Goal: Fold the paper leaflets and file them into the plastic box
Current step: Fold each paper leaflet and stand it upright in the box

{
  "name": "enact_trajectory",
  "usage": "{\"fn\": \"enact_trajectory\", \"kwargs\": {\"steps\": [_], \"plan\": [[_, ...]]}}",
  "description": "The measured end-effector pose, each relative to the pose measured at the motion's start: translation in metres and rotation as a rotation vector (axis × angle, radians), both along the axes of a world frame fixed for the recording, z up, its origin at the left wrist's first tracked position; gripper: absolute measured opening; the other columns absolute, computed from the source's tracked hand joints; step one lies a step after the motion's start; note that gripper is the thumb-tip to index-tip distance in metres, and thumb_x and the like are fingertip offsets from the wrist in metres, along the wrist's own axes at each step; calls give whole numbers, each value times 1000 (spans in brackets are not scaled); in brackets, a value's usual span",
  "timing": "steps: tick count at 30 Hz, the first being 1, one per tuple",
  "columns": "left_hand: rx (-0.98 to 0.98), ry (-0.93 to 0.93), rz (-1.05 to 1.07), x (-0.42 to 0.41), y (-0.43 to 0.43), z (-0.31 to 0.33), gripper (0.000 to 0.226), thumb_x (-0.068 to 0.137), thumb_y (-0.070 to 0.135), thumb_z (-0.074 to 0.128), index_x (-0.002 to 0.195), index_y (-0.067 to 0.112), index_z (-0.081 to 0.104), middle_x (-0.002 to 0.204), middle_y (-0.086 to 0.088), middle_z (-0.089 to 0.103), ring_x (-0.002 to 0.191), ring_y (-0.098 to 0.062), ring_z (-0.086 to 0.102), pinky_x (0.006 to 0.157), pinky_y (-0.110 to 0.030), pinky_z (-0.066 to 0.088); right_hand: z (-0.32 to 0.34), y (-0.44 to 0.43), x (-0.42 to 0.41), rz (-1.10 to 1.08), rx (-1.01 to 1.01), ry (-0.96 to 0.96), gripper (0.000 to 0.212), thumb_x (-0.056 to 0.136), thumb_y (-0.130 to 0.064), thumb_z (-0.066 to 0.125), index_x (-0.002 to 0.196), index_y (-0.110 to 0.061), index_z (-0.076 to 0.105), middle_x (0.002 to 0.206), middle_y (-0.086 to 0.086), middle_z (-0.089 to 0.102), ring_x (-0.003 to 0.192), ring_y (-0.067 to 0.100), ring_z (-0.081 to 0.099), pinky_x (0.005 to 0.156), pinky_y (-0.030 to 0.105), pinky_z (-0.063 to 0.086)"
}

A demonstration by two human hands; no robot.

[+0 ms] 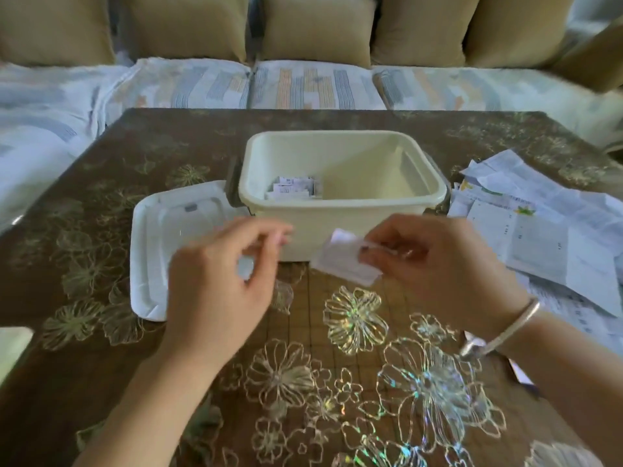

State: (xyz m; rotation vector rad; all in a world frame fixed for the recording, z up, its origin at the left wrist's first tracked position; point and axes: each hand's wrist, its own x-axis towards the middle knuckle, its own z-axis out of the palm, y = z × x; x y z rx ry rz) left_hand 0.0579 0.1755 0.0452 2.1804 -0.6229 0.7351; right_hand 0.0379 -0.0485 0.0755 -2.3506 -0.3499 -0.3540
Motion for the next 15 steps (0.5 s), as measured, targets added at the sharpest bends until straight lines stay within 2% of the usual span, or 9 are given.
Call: {"fn": "enact_trajectory", "kwargs": {"steps": [3, 6, 8, 10, 12, 15], "plan": [[-79, 22, 119, 41, 5, 24, 21, 97, 19, 53, 103, 16, 72, 93, 10, 72, 86, -2, 68, 70, -29, 57, 34, -7, 44, 66, 167, 72, 11, 81, -20, 71, 75, -28, 65, 70, -9, 71, 57, 4, 67, 57, 14, 53], [-61, 104, 154, 80, 2, 40, 23, 96, 11, 52, 103, 20, 72, 93, 13, 71, 90, -2, 66, 81, -32, 56, 50, -8, 97, 67, 131, 108, 12, 82, -19, 72, 76, -27, 65, 70, -7, 71, 57, 8, 68, 59, 20, 56], [42, 135, 148, 100, -2, 50, 33, 93, 1, 51, 99, 26, 73, 92, 16, 68, 89, -2, 63, 82, -28, 53, 49, -5, 130, 66, -35, 148, 9, 82, -22, 73, 78, -26, 66, 72, -10, 70, 59, 9, 67, 62, 25, 57], [192, 207, 154, 114, -7, 57, 47, 89, -6, 48, 93, 33, 73, 94, 12, 61, 86, -5, 56, 74, -19, 46, 42, -1, 156, 76, -287, 171, 6, 81, -28, 73, 82, -29, 67, 75, -12, 66, 66, 10, 64, 68, 29, 55], [351, 285, 155, 122, -12, 61, 50, 88, -5, 48, 89, 39, 73, 98, 7, 55, 90, -12, 53, 75, -24, 45, 36, 5, 171, 86, -456, 219, 6, 83, -32, 71, 88, -30, 69, 74, -16, 61, 71, 9, 60, 67, 24, 50], [586, 302, 143, 133, -16, 59, 49, 88, 0, 50, 95, 43, 72, 106, 7, 53, 100, -17, 46, 87, -28, 39, 29, 10, 180, 88, -538, 245, 5, 84, -34, 68, 89, -34, 68, 74, -17, 59, 77, 11, 59, 68, 25, 49]]}}
